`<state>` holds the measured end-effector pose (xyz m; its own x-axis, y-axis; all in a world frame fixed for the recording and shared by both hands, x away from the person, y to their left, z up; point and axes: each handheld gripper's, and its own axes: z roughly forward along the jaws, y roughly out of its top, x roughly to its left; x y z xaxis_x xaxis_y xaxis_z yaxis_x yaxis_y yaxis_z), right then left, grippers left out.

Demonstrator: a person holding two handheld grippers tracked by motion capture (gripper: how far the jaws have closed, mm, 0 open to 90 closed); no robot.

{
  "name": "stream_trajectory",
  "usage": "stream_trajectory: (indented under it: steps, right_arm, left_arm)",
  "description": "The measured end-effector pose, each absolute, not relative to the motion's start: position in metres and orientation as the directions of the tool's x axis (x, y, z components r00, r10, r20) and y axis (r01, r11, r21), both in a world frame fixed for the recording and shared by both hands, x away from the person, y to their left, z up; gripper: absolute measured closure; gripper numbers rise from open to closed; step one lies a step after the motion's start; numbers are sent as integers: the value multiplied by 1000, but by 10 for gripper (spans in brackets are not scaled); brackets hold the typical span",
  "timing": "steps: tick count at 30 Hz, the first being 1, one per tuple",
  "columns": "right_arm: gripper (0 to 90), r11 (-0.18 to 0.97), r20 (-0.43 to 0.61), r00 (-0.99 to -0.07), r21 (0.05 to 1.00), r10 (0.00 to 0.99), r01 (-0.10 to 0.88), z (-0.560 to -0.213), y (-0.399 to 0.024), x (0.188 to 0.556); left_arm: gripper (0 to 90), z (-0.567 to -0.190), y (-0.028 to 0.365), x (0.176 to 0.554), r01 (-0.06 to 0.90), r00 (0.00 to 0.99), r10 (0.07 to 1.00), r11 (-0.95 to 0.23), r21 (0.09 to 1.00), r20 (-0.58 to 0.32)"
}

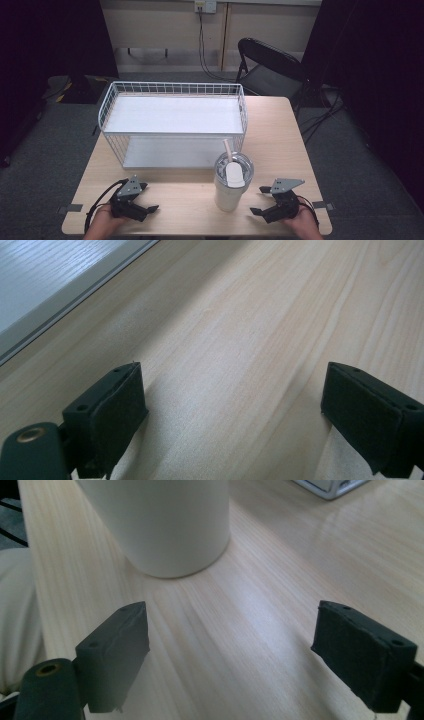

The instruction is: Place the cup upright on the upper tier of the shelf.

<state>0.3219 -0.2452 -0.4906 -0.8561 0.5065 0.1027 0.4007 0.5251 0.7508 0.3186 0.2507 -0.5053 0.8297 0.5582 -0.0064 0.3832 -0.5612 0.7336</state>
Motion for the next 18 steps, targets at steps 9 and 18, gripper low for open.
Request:
stream_trajectory:
  steps: [9, 18]
  right_arm:
    - [151, 520, 127, -879, 764, 459, 382, -480, -234, 323]
    - [152, 516, 140, -896, 775, 422, 364, -471, -223, 323]
  left_arm:
    - [102, -505, 251, 318, 386, 828, 560, -562, 731, -7]
    - [102, -505, 251, 318, 385, 828, 560, -562, 732, -6]
